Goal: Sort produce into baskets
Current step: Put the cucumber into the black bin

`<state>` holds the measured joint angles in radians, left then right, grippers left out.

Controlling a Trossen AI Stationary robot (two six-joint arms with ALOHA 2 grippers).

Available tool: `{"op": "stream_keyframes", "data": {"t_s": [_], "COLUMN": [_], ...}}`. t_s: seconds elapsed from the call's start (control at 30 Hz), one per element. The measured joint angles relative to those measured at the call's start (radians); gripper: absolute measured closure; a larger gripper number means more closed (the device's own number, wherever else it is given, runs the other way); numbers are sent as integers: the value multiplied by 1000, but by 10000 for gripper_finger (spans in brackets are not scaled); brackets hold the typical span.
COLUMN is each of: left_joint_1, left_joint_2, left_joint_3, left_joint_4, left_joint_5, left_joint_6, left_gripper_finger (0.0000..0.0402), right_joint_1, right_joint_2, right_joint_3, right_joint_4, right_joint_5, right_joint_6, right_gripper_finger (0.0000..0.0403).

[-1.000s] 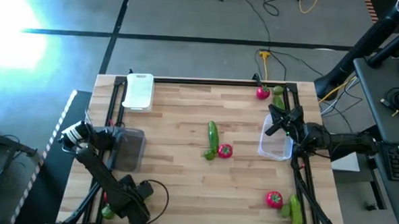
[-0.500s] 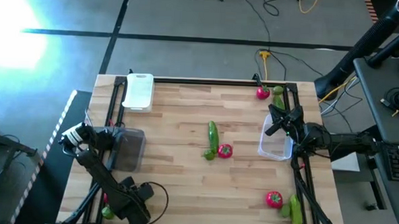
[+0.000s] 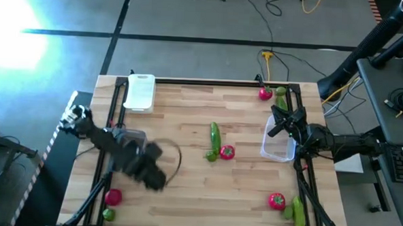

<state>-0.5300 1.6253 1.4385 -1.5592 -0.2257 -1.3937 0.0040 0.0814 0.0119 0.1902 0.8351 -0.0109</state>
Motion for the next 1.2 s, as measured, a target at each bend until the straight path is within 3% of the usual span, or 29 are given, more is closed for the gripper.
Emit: {"op": "stream_keyframes", "data": {"t_s": [0.27, 0.47, 0.67, 0.97, 1.2], "left_joint_1": [265, 348, 393, 393, 393], "left_joint_2": [-248, -370, -370, -257, -265], "left_joint_3": [-353, -575, -736, -676, -578], "left_joint_4": [-6, 185, 353, 343, 206], "left_joint_5": [83, 131, 170, 191, 217], "left_joint_6": [-9, -77, -106, -48, -48], "left_gripper_finger": [247, 246, 244, 186, 157], "right_joint_1": [0, 0, 0, 0, 0], "right_joint_2": [0, 0, 0, 0, 0], "right_joint_3": [0, 0, 0, 0, 0], "right_joint_4": [0, 0, 0, 1, 1], "right_joint_5": [-4, -4, -4, -4, -4], "right_joint_6": [0, 0, 0, 0, 0], "right_gripper_finger": [374, 374, 374, 374, 374]}}
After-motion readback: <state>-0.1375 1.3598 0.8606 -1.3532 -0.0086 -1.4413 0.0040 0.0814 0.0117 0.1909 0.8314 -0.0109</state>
